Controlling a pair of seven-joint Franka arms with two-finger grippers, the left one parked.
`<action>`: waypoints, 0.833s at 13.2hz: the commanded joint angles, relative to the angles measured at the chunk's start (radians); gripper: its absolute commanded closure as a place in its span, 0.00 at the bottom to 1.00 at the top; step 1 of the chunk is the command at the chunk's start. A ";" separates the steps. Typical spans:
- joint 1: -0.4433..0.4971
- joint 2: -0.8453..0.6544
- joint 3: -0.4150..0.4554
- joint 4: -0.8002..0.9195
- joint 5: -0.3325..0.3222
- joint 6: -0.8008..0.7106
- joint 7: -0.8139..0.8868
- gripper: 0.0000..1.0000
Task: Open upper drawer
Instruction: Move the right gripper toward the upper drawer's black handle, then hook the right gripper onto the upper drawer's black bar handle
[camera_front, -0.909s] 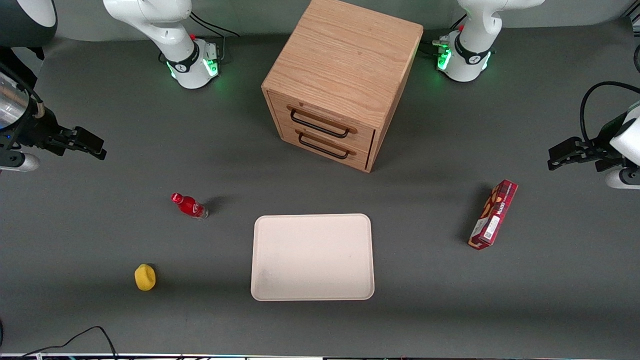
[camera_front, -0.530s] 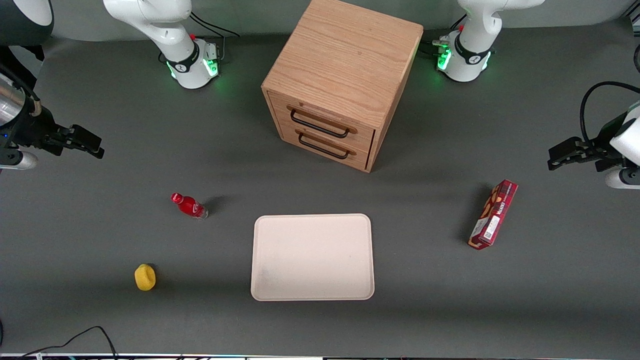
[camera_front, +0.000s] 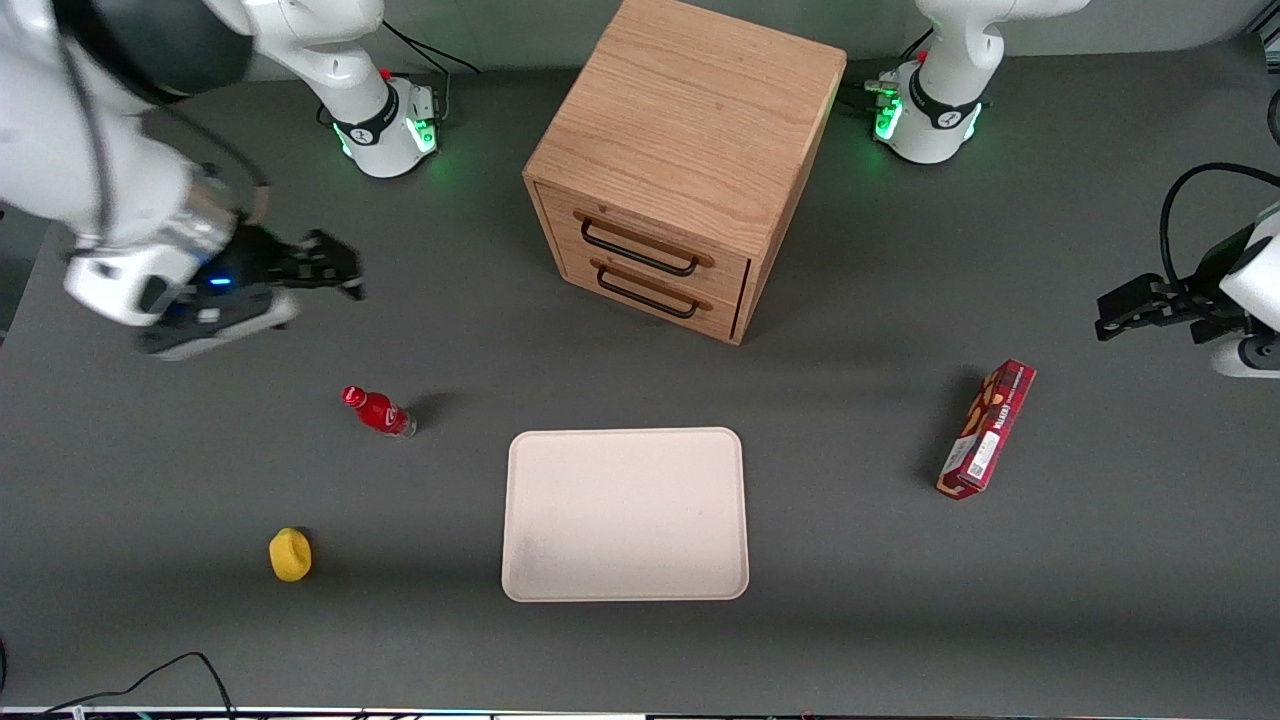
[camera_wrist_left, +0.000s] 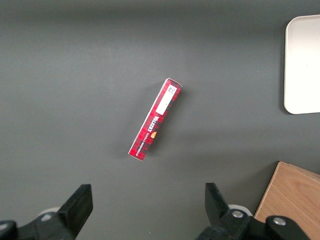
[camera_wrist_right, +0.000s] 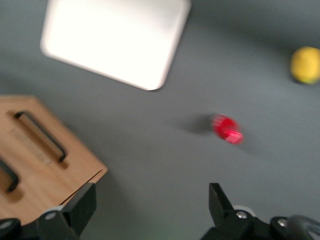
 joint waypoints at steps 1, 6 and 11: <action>0.006 0.158 0.148 0.125 0.016 0.008 -0.049 0.00; 0.031 0.316 0.331 0.155 0.005 0.100 -0.119 0.00; 0.066 0.355 0.387 0.090 -0.045 0.134 -0.196 0.00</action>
